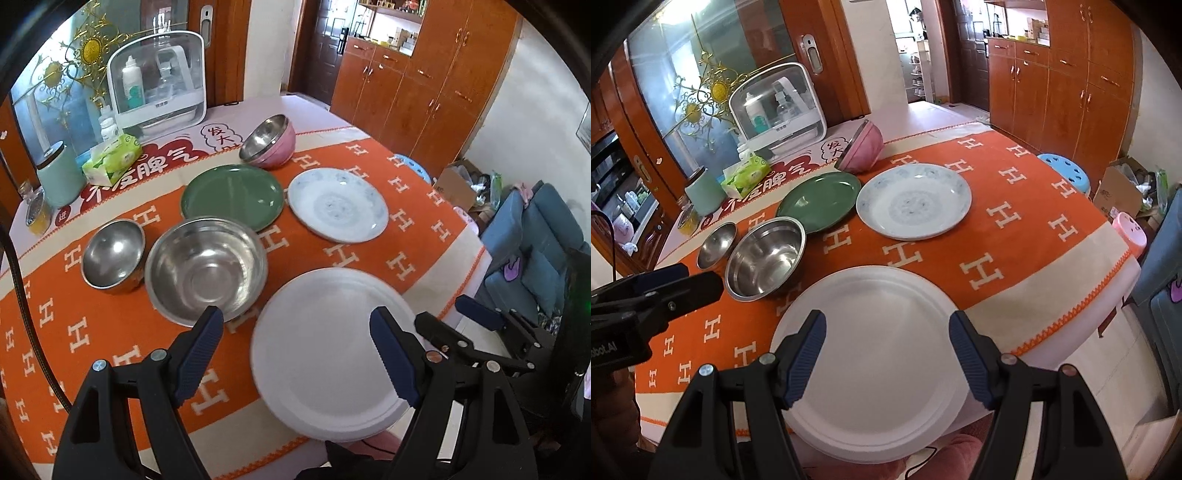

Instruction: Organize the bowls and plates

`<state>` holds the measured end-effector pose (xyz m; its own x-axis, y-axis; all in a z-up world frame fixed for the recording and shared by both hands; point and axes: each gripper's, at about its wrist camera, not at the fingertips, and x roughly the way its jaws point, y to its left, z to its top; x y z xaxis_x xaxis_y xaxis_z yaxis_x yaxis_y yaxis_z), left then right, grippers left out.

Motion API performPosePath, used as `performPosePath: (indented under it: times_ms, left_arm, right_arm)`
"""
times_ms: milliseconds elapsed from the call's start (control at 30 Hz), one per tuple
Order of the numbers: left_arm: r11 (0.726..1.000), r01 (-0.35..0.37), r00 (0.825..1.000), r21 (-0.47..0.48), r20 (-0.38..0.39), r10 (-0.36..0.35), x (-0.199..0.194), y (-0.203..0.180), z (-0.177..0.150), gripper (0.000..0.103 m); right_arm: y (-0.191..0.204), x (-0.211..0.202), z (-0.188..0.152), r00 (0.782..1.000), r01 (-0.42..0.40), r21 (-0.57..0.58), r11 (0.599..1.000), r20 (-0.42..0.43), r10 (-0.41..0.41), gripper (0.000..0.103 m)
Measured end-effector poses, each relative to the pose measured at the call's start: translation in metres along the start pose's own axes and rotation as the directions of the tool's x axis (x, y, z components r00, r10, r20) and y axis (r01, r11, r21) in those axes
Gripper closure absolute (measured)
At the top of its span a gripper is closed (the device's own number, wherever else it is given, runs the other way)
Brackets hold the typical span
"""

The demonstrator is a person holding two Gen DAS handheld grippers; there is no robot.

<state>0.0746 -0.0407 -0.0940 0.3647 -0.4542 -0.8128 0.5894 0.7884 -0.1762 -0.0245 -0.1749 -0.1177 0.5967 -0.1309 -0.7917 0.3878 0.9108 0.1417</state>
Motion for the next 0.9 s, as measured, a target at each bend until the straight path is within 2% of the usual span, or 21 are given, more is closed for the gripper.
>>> performPosePath:
  times_ms: [233, 500, 767, 900]
  left_arm:
    - [0.999, -0.02, 1.0, -0.05, 0.022, 0.021, 0.006, -0.028, 0.003, 0.022]
    - [0.985, -0.074, 0.996, -0.153, 0.041, 0.081, 0.019, -0.066, 0.014, 0.022]
    - [0.955, -0.123, 0.988, -0.271, 0.062, 0.145, 0.036, -0.097, 0.028, 0.022]
    - [0.928, -0.152, 0.977, -0.339, 0.09, 0.193, 0.043, -0.107, 0.037, 0.022]
  right_arm:
    - [-0.024, 0.001, 0.009, 0.999, -0.042, -0.073, 0.996, -0.016, 0.041, 0.034]
    - [-0.071, 0.008, 0.038, 0.994, -0.111, -0.149, 0.983, -0.031, 0.108, 0.034]
    - [-0.112, 0.02, 0.075, 0.984, -0.178, -0.232, 0.956, -0.042, 0.173, 0.034]
    - [-0.126, 0.026, 0.093, 0.977, -0.213, -0.296, 0.931, -0.038, 0.211, 0.034]
